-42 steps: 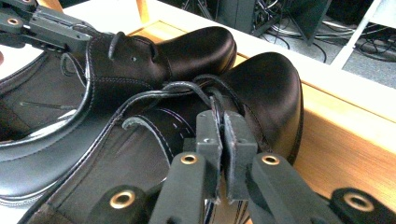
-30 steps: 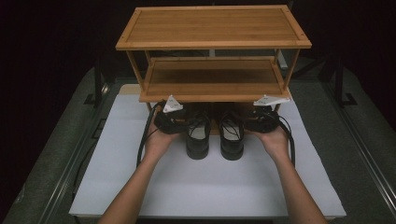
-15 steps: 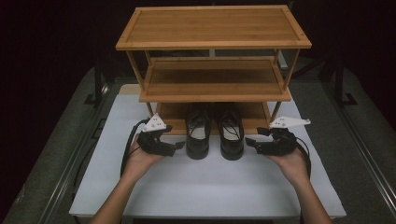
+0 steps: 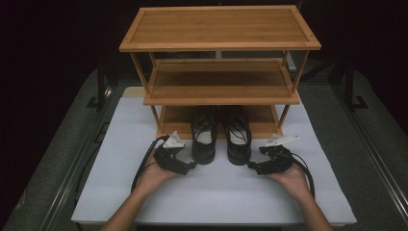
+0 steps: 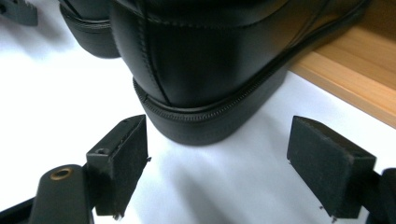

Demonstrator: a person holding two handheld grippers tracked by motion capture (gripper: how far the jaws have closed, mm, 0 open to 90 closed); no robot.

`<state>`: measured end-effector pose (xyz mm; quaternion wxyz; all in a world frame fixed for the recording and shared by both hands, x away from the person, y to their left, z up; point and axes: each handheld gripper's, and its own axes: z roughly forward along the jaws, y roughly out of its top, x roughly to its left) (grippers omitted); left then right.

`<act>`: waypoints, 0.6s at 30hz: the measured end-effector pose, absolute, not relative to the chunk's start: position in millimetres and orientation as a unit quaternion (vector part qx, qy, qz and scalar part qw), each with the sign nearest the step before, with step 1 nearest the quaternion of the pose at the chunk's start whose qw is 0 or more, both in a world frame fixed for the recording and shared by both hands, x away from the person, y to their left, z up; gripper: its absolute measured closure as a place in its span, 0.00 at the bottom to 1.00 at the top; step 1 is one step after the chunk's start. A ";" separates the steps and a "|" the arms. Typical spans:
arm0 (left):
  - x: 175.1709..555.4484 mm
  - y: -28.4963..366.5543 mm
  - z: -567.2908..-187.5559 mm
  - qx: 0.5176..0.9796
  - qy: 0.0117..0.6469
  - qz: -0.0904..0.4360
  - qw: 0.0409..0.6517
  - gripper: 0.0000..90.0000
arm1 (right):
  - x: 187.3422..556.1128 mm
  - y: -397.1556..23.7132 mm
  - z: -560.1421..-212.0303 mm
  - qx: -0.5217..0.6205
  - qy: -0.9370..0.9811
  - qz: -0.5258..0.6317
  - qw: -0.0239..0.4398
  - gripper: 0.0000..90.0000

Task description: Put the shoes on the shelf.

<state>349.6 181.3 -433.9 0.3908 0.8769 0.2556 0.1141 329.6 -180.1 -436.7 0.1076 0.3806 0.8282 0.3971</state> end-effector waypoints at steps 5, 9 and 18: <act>353.8 173.8 -442.5 0.880 0.250 0.119 0.387 0.15 | 336.3 -171.7 -445.7 0.367 0.837 0.391 0.105 0.22; 356.7 168.8 -449.0 0.883 0.245 0.121 0.381 0.13 | 339.9 -167.4 -449.7 0.360 0.841 0.391 0.103 0.20; 359.8 162.1 -453.4 0.890 0.236 0.124 0.370 0.13 | 346.1 -152.3 -453.4 0.355 0.845 0.387 0.100 0.15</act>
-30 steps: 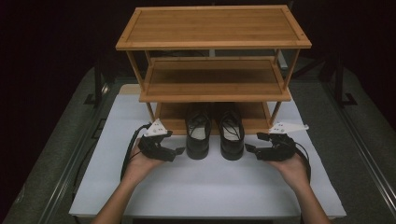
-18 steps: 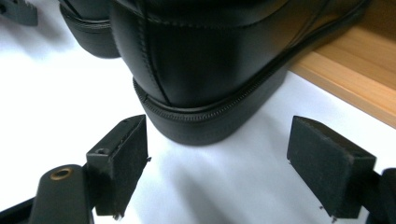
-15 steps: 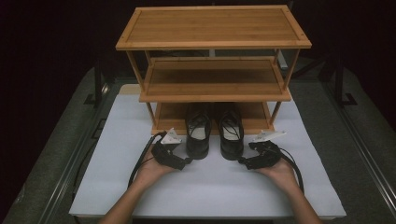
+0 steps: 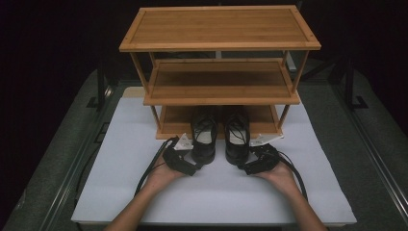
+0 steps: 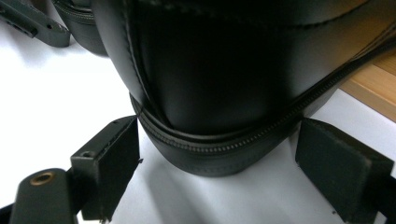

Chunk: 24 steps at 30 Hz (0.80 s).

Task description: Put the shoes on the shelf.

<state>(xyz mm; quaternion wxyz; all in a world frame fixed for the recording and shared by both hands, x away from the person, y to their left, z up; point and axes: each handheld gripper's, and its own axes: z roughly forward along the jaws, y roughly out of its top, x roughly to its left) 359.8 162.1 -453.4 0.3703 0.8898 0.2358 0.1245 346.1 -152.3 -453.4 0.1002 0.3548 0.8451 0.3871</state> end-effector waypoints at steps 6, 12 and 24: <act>362.4 152.3 -453.2 0.890 0.241 0.124 0.366 0.13 | 347.1 -139.9 -452.5 0.348 0.847 0.389 0.101 0.18; 364.0 148.8 -452.4 0.891 0.249 0.126 0.358 0.11 | 345.3 -132.9 -452.6 0.368 0.838 0.386 0.111 0.18; 362.0 143.6 -449.0 0.891 0.262 0.130 0.348 0.12 | 338.6 -124.7 -452.4 0.380 0.833 0.377 0.139 0.19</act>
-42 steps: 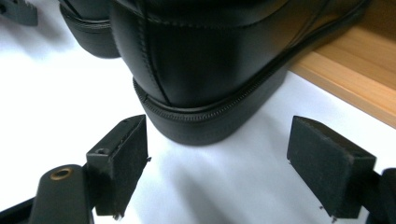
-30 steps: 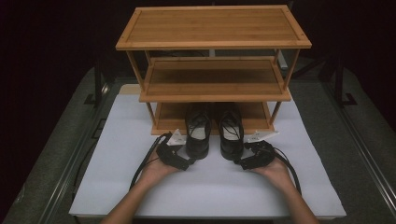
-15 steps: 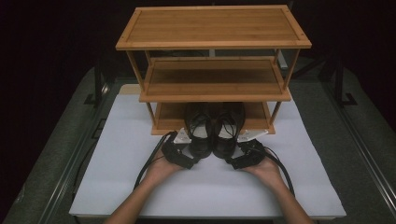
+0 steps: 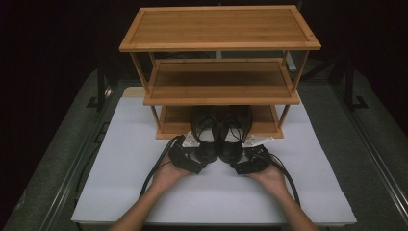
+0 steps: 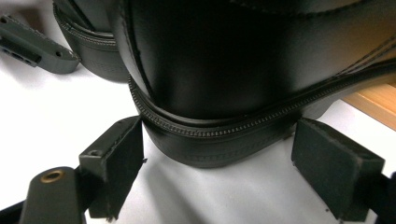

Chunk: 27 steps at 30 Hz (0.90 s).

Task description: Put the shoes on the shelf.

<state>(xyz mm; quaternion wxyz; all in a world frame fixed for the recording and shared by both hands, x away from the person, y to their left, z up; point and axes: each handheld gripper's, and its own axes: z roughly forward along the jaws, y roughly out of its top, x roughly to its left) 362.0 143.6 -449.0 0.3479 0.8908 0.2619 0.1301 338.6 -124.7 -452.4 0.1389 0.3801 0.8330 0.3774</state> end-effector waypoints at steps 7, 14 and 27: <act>362.8 144.1 -440.5 0.887 0.268 0.126 0.354 0.12 | 340.0 -125.2 -449.3 0.385 0.832 0.378 0.130 0.19; 366.0 146.7 -434.1 0.881 0.277 0.112 0.366 0.12 | 341.9 -127.2 -438.7 0.388 0.827 0.388 0.125 0.19; 378.2 148.8 -423.5 0.875 0.293 0.097 0.374 0.12 | 353.0 -127.7 -428.7 0.393 0.821 0.399 0.114 0.19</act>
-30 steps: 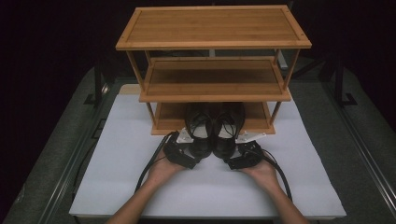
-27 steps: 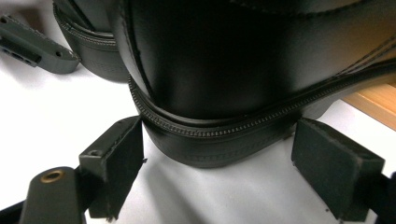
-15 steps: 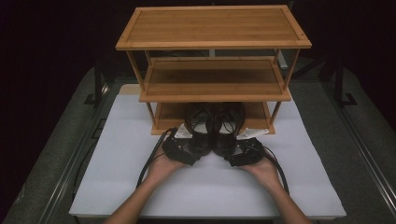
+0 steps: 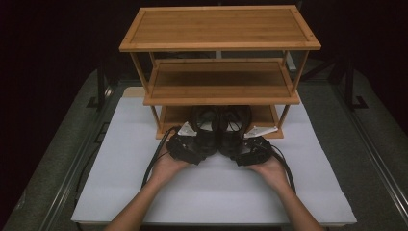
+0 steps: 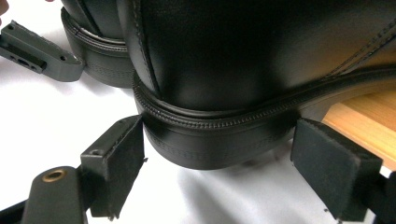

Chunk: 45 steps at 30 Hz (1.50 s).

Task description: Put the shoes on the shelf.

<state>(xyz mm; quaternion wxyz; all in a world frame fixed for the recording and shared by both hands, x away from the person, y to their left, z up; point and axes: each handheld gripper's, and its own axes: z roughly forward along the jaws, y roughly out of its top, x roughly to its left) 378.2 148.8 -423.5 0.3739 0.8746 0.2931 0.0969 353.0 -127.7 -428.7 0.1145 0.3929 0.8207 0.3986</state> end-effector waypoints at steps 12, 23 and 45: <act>401.3 149.3 -418.7 0.864 0.305 0.101 0.387 0.12 | 381.2 -128.9 -420.1 0.396 0.819 0.401 0.106 0.19; 428.2 146.9 -421.4 0.863 0.313 0.114 0.380 0.12 | 409.9 -125.3 -422.0 0.395 0.820 0.396 0.122 0.19; 459.3 134.3 -437.5 0.874 0.314 0.135 0.345 0.12 | 440.2 -120.7 -437.5 0.400 0.826 0.365 0.159 0.19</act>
